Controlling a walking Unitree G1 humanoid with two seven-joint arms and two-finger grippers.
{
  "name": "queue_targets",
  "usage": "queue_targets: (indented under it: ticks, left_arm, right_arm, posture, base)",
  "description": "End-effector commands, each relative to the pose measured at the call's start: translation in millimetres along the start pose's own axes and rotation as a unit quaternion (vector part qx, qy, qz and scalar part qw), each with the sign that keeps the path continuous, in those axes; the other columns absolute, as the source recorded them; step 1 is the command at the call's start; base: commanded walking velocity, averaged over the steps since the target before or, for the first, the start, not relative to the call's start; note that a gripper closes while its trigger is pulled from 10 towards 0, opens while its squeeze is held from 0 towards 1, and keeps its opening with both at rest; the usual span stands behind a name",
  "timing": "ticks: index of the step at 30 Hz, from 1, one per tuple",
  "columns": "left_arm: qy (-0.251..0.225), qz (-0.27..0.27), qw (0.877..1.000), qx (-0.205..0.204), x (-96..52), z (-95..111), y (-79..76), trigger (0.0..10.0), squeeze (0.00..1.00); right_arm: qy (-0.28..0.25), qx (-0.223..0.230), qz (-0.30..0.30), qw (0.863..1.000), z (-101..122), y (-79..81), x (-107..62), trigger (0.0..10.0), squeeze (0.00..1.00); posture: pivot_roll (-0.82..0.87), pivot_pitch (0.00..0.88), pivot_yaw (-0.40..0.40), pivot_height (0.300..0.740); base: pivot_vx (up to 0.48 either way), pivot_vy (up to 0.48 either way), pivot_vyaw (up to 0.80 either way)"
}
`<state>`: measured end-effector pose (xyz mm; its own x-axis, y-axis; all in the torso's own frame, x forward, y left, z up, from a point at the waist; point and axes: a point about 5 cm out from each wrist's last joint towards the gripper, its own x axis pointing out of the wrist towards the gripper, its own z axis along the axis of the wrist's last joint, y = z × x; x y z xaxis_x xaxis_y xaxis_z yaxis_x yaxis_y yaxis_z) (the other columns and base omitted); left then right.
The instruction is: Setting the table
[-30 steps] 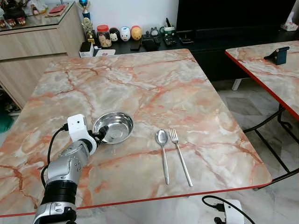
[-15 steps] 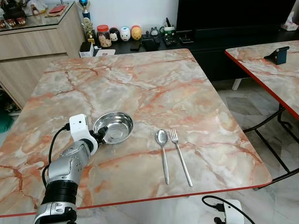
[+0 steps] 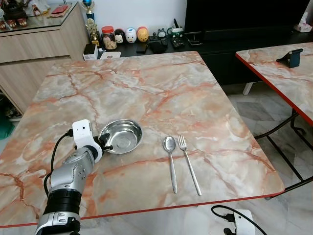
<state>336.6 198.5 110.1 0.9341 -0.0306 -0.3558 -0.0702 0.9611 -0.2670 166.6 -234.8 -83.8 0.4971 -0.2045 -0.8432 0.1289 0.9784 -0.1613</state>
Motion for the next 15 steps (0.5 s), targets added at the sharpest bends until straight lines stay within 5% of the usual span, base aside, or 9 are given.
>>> queue_targets:
  ticks: [1,10,14,15]
  left_arm:
    - [0.001,0.005,1.000,0.001,-1.3,2,0.4,0.0,0.00]
    - [-0.015,0.012,1.000,-0.013,-5.6,2,3.8,0.0,0.00]
    - [-0.069,0.004,0.996,-0.050,-14.4,8,2.3,0.0,0.00]
    - [-0.098,-0.020,0.992,-0.073,-20.2,10,-2.6,1.1,0.00]
  right_arm:
    - [0.005,0.001,0.002,1.000,-1,1.0,0.1,10.0,0.00]
    - [0.005,0.000,0.002,1.000,-1,0.5,0.0,10.0,0.00]
    - [0.005,0.000,0.001,1.000,-2,-0.7,-0.1,10.0,0.00]
    - [0.006,0.000,0.000,1.000,-2,-1.2,-0.1,10.0,0.00]
  posture:
    - [-0.03,0.000,0.039,0.740]
    - [-0.03,0.000,0.037,0.740]
    - [-0.03,0.000,0.031,0.740]
    - [-0.03,0.000,0.028,0.740]
  base:
    - [0.000,0.000,0.00]
    - [0.000,0.000,0.00]
    - [0.000,0.000,0.00]
    - [0.000,0.000,0.00]
